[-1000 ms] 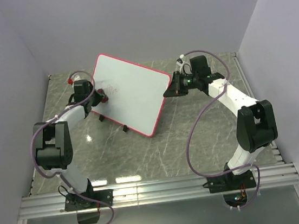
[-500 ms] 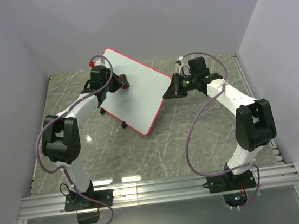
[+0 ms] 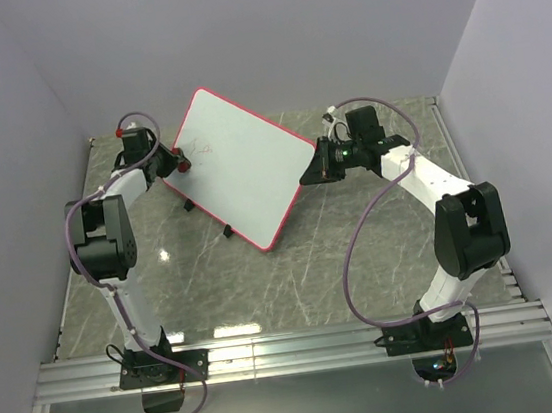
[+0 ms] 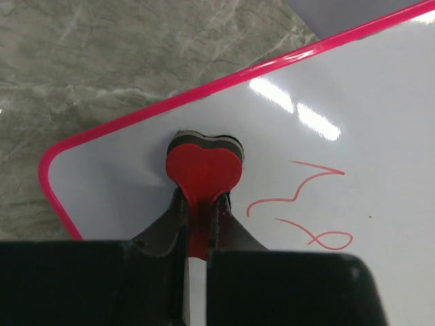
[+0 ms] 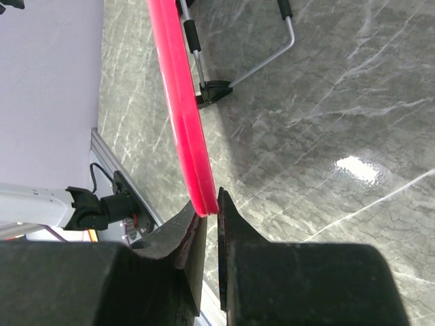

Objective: Erase the whiteboard

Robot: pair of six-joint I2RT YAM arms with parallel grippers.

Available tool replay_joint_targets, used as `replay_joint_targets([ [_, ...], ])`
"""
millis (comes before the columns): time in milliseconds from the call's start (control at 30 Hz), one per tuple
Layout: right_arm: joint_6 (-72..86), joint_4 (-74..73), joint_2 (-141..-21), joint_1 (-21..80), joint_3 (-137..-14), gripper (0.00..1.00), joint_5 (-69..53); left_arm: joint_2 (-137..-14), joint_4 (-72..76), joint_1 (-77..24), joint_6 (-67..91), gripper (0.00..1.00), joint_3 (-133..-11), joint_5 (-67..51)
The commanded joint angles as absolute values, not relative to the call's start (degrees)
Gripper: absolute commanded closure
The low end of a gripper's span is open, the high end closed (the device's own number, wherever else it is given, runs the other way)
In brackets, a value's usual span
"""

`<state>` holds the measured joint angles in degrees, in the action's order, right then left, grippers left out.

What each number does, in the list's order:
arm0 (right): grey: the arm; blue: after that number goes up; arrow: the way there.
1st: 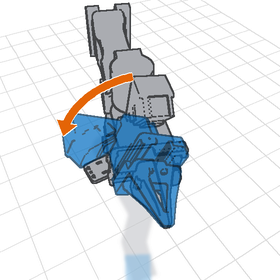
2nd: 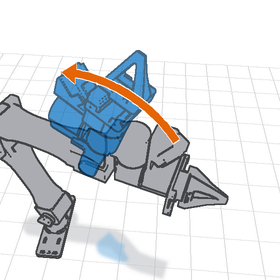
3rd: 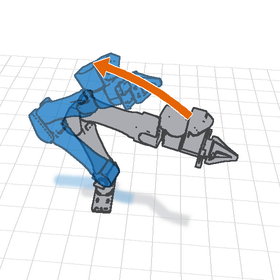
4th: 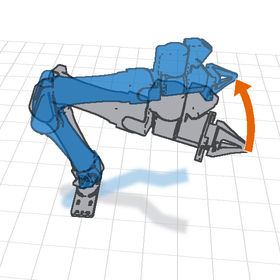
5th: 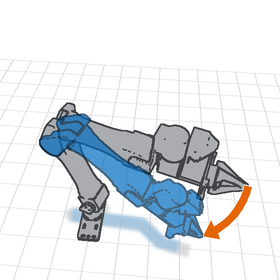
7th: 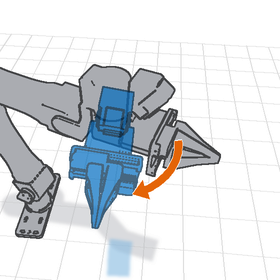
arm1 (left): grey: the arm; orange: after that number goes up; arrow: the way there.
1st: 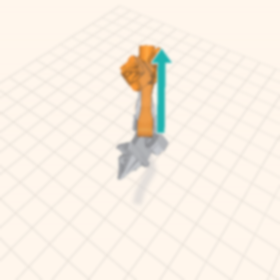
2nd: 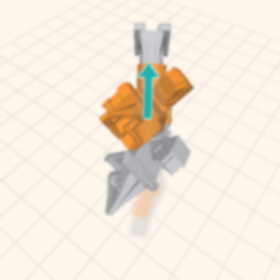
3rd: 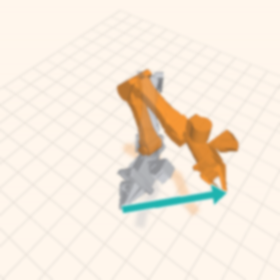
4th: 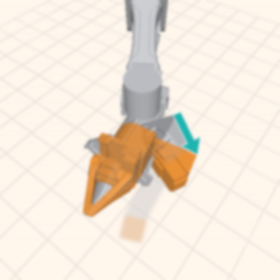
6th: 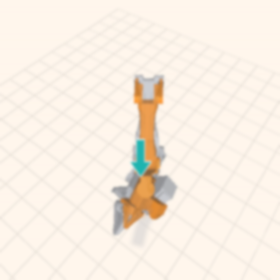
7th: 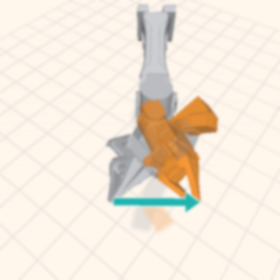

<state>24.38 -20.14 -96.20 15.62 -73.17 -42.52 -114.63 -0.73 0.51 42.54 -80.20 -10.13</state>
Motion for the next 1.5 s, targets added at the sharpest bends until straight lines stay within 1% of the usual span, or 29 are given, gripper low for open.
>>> replay_joint_targets([
  [0, 22.67, -21.18, -95.8, 16.52, -76.29, 1.0, -43.15, -115.84, -0.89, -1.14, 40.08, 1.0, -78.59, -12.47],
  [167, 23.38, -20.65, -96.59, 16.52, -77.25, 1.0, -43.42, -113.91, -0.44, -2.37, 41.48, 1.0, -77.25, -15.02],
  [500, 24.08, -18.81, -96.5, 16.87, -76.64, 1.0, -44.03, -113.46, -2.63, -14.31, 42.8, 1.0, -86.47, -16.52],
  [667, 23.91, -18.46, -96.07, 16.88, -75.76, 1.0, -44.38, -114.61, -2.81, -15.91, 43.86, 1.0, -89.38, -16.7],
  [833, 23.12, -19.24, -95.71, 16.88, -75.59, 1.0, -44.65, -115.57, -5.19, -14.24, 42.1, 1.0, -93.33, -14.68],
  [1000, 22.5, -19.86, -95.45, 16.88, -75.5, 1.0, -44.56, -119.44, -7.55, -8.37, 42.1, 1.0, -98.95, -14.42],
  [1133, 22.15, -20.74, -95.71, 16.88, -76.11, 1.0, -44.56, -123.21, -9.93, -5.02, 41.49, 1.0, -100.9, -13.71],
  [1233, 21.97, -21.0, -96.06, 16.88, -76.73, 1.0, -44.3, -124.45, -11.16, -3.26, 40.52, 1.0, -100.46, -13.54],
  [1467, 21.8, -21.27, -97.38, 16.79, -77.69, 1.0, -45.0, -122.78, -9.23, -1.94, 39.46, 1.0, -92.47, -12.83],
])
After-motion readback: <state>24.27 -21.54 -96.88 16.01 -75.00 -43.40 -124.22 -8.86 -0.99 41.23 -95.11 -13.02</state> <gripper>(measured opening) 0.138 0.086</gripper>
